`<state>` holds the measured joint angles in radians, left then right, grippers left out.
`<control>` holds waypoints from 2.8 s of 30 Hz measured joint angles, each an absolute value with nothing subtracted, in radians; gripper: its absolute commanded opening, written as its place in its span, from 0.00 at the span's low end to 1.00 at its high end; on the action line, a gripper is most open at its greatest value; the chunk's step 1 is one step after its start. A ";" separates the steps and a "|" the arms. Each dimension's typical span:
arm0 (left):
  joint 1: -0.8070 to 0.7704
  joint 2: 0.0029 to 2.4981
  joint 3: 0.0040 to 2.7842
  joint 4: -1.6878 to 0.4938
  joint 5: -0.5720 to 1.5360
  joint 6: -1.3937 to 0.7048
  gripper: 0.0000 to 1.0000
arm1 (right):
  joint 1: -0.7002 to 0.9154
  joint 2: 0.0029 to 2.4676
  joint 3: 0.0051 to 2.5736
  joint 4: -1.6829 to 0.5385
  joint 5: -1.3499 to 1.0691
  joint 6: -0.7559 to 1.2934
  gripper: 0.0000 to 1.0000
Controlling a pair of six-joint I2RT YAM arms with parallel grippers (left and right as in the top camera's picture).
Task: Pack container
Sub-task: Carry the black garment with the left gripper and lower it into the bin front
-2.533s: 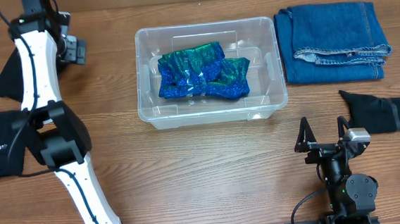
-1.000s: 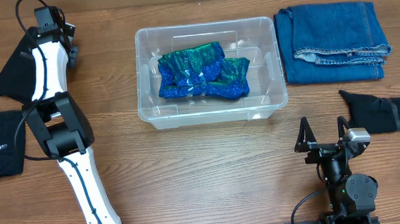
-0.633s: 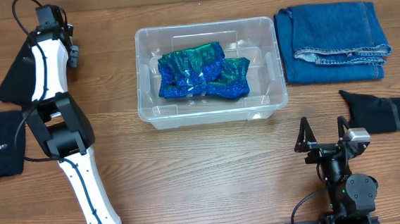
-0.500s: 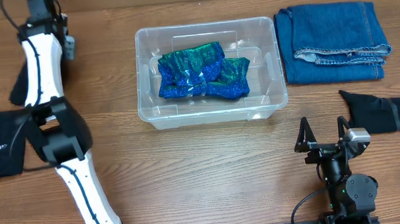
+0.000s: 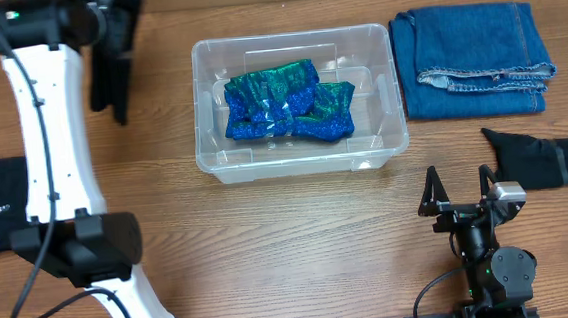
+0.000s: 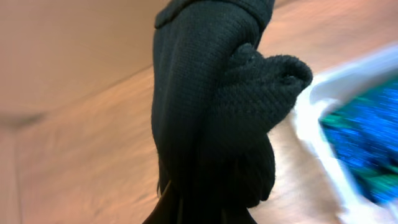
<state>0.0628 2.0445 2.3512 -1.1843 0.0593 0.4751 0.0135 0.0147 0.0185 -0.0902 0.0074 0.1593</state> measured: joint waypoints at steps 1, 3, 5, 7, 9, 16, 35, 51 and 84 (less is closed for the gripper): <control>0.035 2.034 2.351 -1.190 0.068 0.493 0.04 | 0.014 0.015 0.019 -0.091 0.007 0.160 1.00; -0.043 2.007 2.351 -1.206 0.080 0.551 0.04 | 0.014 0.015 0.019 -0.090 0.007 0.160 1.00; -0.125 1.984 2.351 -1.219 0.082 0.608 0.04 | 0.014 0.015 0.019 -0.091 0.007 0.160 1.00; -0.209 1.973 2.351 -1.234 0.062 0.662 0.04 | 0.014 0.015 0.019 -0.090 0.007 0.160 1.00; -0.301 1.973 2.351 -1.242 0.006 0.719 0.04 | 0.014 0.015 0.019 -0.089 0.007 0.159 1.00; -0.501 1.972 2.351 -1.266 -0.138 0.849 0.04 | 0.014 0.015 0.019 -0.090 0.007 0.160 1.00; -0.587 2.097 2.332 -1.479 -0.065 1.015 0.04 | 0.014 0.015 0.019 -0.090 0.007 0.160 1.00; -0.596 2.164 2.329 -1.420 -0.063 1.121 0.52 | 0.014 0.015 0.019 -0.089 0.007 0.159 1.00; -0.569 2.177 2.098 -1.394 0.218 0.103 0.04 | 0.014 0.015 0.019 -0.089 0.007 0.160 1.00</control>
<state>-0.5686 2.1773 2.0975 -1.3937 0.2180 0.1032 0.0139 0.0147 0.0185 -0.0895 0.0071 0.1596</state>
